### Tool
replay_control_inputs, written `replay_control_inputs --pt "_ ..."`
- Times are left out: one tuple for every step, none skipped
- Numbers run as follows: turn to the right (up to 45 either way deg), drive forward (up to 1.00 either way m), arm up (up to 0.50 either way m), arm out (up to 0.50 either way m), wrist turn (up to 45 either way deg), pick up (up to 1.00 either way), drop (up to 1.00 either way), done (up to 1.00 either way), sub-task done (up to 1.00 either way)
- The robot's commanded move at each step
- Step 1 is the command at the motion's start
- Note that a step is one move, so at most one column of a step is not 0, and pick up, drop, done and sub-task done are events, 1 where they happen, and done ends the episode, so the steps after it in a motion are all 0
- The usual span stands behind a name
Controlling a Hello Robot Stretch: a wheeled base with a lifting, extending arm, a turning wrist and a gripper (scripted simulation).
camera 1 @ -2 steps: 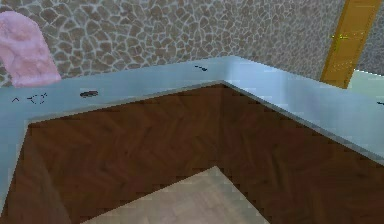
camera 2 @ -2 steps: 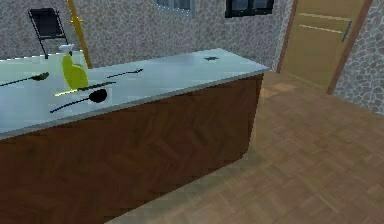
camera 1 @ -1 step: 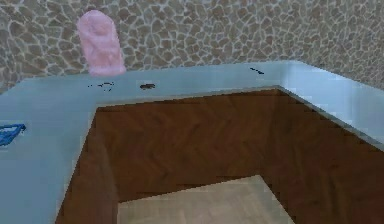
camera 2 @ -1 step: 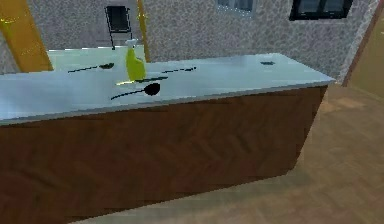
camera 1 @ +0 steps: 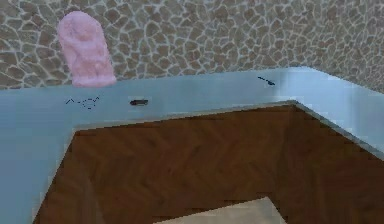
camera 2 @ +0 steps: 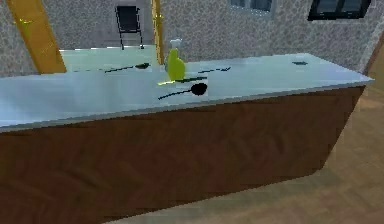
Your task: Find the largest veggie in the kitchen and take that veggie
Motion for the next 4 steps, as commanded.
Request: replay_control_inputs --pt "45.0 0.0 0.0 0.0 0.0 0.0 0.0 0.0 0.0" --pt "45.0 0.0 0.0 0.0 0.0 0.0 0.0 0.0 0.0" --pt "30.0 0.0 0.0 0.0 0.0 0.0 0.0 0.0 0.0" --pt "0.0 0.0 0.5 0.0 0.0 0.0 0.0 0.0 0.0"
